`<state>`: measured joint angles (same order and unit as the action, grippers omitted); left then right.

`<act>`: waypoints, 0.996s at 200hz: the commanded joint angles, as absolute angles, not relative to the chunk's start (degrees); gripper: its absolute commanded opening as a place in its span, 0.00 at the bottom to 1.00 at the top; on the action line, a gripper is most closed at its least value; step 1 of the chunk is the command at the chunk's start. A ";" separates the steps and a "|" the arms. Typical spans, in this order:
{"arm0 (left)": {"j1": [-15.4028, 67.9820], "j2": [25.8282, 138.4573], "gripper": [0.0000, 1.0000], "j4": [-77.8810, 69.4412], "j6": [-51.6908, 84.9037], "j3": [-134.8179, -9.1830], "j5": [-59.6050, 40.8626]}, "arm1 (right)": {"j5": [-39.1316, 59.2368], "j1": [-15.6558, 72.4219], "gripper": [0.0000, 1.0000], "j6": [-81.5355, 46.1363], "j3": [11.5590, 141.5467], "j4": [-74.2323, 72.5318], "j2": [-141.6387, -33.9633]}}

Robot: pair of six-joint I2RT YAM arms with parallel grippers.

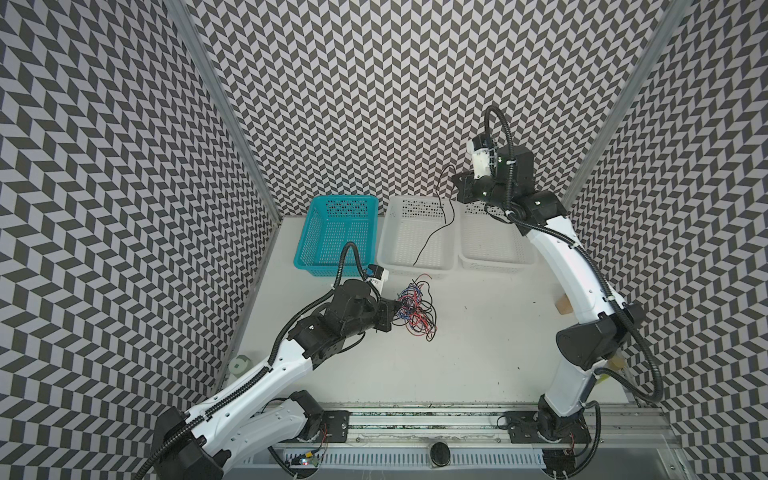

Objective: Untangle the cables

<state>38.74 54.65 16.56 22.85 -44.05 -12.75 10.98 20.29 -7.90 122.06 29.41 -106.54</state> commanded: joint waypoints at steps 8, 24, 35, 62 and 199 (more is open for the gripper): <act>39.11 53.73 0.00 9.86 17.08 -42.94 -14.40 | 13.65 22.14 0.00 -9.01 122.52 29.84 -111.73; 39.02 55.02 0.00 11.34 16.08 -43.84 -14.46 | 13.39 22.15 0.02 -10.02 122.35 31.22 -113.55; 38.87 55.94 0.00 13.27 15.30 -44.60 -14.19 | 13.19 22.13 0.06 -10.15 122.01 32.23 -114.15; 38.23 58.02 0.00 17.22 15.82 -46.62 -14.55 | 12.49 22.18 0.20 -10.26 122.17 35.57 -113.92; 37.90 57.26 0.00 21.27 15.12 -48.21 -9.83 | 19.93 36.30 0.53 -18.31 65.54 17.03 -69.48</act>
